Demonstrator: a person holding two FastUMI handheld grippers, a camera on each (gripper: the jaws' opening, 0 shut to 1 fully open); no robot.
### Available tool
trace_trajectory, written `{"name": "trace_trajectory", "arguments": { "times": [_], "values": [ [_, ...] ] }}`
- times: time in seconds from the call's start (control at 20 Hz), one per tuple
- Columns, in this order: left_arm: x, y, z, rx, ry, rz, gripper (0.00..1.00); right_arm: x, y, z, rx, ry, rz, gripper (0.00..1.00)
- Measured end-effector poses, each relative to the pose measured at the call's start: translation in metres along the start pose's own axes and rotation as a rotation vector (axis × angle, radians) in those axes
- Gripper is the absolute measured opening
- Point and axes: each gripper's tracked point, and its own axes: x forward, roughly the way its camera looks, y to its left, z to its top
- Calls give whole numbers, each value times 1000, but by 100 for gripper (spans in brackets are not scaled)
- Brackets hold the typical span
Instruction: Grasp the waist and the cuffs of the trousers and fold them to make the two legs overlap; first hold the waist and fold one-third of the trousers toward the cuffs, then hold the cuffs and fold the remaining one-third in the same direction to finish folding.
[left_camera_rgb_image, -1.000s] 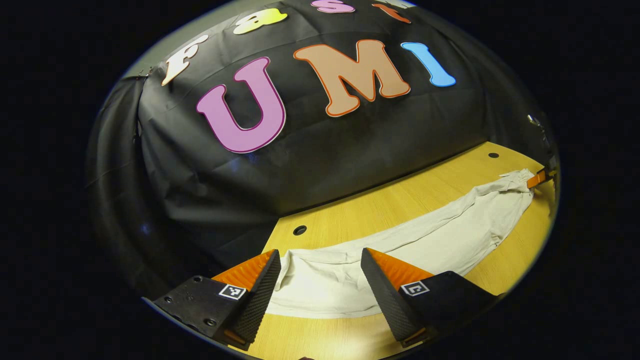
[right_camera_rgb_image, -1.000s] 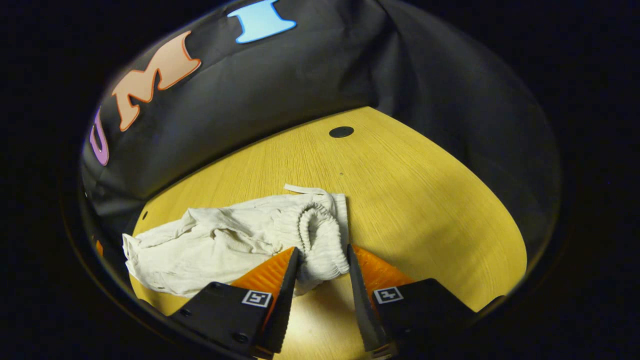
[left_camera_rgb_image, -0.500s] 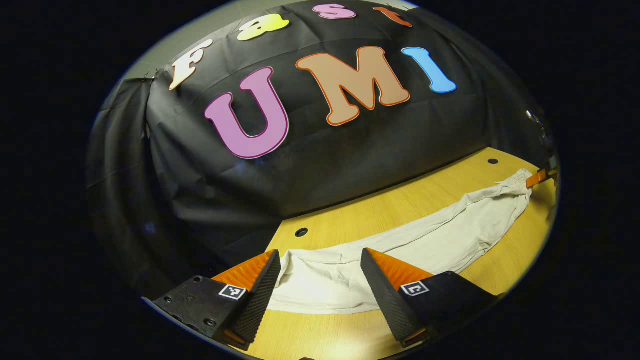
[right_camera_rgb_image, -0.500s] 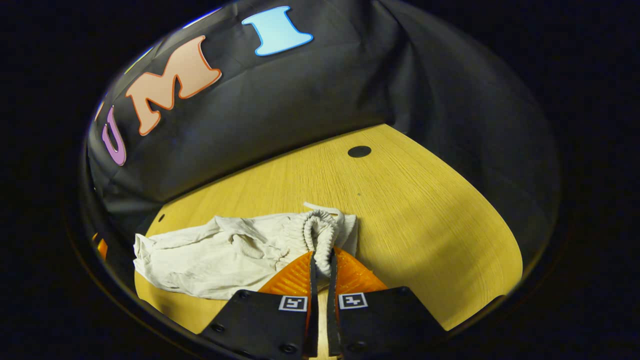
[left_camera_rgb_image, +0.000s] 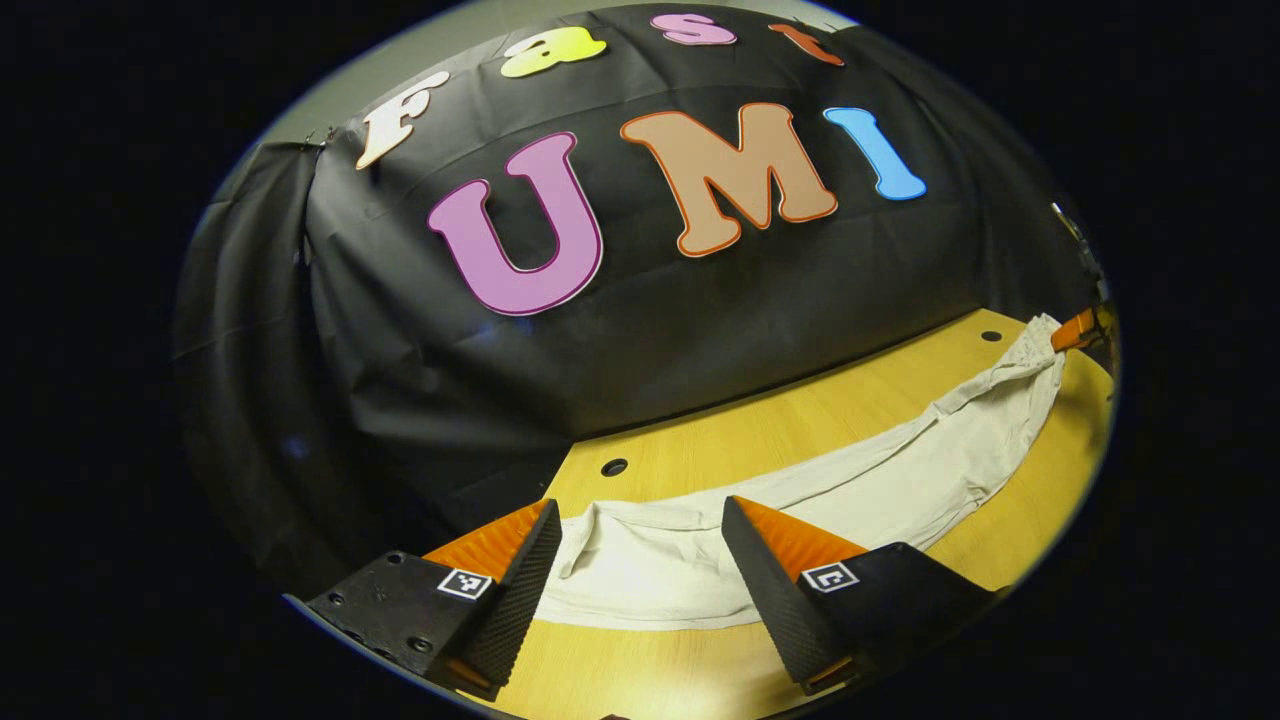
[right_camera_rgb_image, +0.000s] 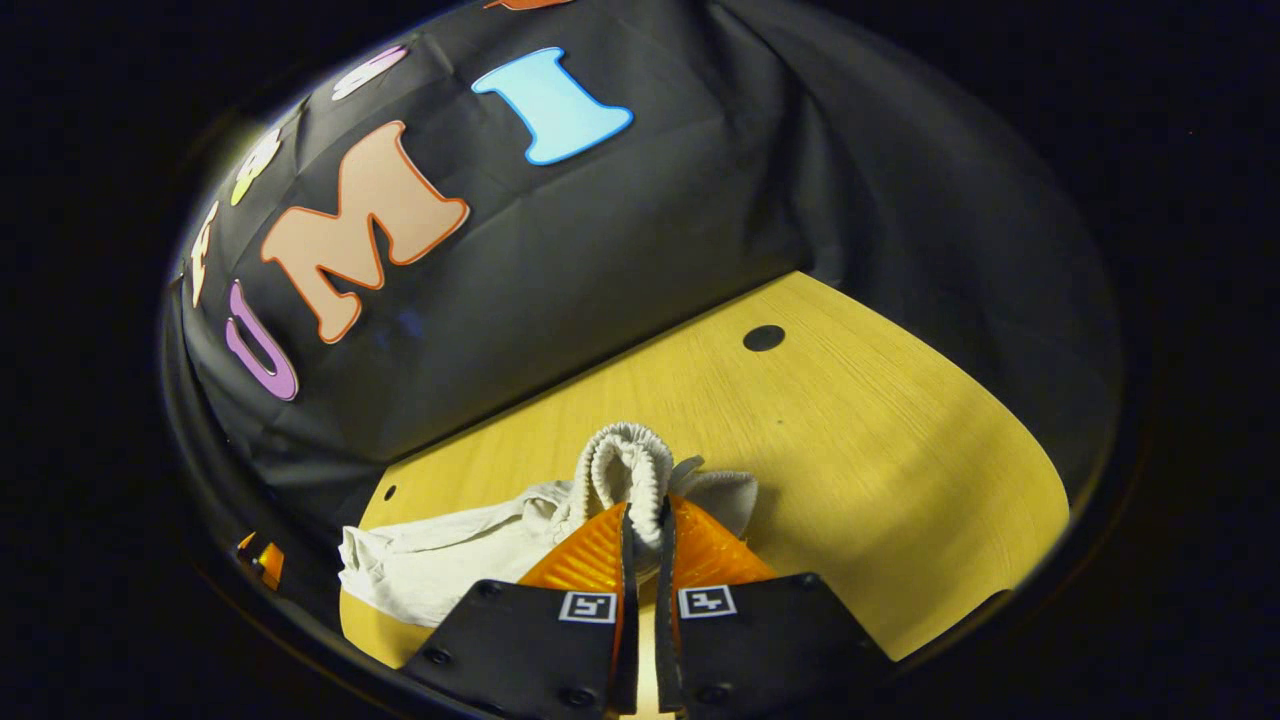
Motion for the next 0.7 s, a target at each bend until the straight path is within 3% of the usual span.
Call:
{"name": "trace_trajectory", "arguments": {
  "times": [0.3,0.7],
  "values": [
    [7,33,-14,2,0,-11,96,-6,89,15,-52,-42,81,9],
    [3,76,-47,-45,40,20,96,4,191,-13,-125,-10,194,9]
  ]
}}
